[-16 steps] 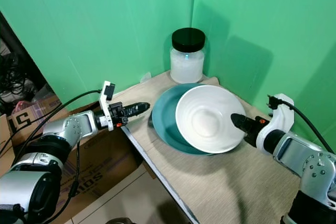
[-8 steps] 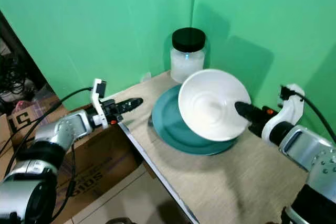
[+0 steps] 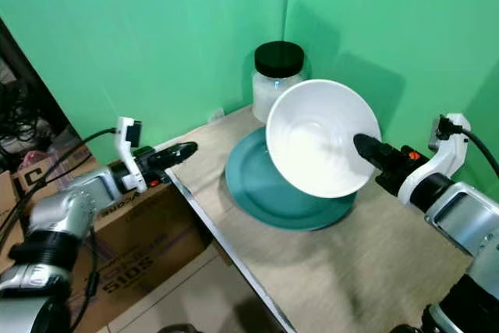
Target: Setting the table
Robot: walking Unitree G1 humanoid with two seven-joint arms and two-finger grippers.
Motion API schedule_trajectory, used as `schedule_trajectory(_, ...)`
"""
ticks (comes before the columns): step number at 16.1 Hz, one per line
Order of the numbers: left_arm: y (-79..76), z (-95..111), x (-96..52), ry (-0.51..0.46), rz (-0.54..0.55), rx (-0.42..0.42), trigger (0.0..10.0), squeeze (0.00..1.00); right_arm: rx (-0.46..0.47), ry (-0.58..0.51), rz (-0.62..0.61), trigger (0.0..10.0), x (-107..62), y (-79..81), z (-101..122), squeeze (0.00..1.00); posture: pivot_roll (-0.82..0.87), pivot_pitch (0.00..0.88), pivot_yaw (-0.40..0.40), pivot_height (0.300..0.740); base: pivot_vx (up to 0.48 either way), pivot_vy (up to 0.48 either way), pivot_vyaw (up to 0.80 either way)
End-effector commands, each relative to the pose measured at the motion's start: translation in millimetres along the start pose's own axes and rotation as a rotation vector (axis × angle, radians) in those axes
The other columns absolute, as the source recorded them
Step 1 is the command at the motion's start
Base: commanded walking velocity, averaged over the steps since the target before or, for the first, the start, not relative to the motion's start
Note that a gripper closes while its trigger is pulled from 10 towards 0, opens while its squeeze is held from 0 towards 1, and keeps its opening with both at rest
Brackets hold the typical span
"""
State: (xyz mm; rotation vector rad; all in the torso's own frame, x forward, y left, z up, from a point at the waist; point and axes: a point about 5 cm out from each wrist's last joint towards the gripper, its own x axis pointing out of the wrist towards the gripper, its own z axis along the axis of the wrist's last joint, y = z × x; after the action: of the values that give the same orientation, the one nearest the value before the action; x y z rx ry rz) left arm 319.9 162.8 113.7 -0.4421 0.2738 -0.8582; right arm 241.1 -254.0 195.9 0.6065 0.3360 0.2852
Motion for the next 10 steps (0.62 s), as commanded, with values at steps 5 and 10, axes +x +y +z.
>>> schedule_trajectory(5, -16.7, 14, -22.2, -0.085, -0.014, 0.082, 0.0, 0.0, -0.009, -0.007, -0.006, 0.0, -1.2, -0.5, -2, 0.0, 0.01, 0.0, 0.066, 0.74, 0.0, 0.0, 0.0)
schedule_trajectory(10, -17.5, 0, -23.2, -0.032, 0.037, 0.087, 1.8, 0.0, -0.022, 0.021, -0.035, 0.0, 4.9, -2.9, -6, 0.0, 0.03, 0.0, 0.056, 0.74, 0.0, 0.0, 0.0)
